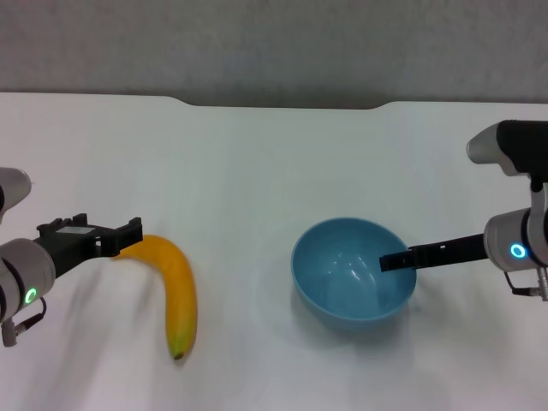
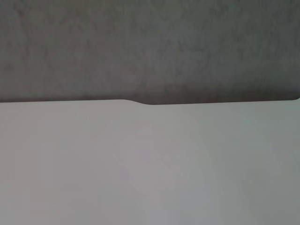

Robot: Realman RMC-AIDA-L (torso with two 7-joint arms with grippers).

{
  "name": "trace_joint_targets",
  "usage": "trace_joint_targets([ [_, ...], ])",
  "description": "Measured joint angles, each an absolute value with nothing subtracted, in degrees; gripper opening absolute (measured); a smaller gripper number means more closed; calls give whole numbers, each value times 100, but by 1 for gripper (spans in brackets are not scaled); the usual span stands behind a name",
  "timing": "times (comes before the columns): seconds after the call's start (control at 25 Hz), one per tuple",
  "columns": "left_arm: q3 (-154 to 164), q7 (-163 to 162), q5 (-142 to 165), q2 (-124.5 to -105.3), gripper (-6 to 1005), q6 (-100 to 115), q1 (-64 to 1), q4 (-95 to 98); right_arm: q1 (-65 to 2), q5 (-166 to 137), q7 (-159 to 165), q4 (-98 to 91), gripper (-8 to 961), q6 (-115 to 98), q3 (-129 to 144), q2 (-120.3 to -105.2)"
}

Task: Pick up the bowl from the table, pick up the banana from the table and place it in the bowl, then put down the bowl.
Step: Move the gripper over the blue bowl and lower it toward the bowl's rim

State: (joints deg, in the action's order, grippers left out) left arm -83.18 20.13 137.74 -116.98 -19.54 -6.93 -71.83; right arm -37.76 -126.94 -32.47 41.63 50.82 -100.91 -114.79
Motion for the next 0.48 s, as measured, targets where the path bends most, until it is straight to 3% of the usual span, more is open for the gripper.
trace_joint_targets([
  [0.24,-8314,2012,13772,-11698,824,-1951,-702,-7173,-4024,-12697,-3332,3749,873,4946,-10074,-11474],
  [0.48,-8314,2012,13772,-11698,820,-1951,-734,-7171,-4191,-12631,-3430,3597,745,4803,-9968,-11517],
])
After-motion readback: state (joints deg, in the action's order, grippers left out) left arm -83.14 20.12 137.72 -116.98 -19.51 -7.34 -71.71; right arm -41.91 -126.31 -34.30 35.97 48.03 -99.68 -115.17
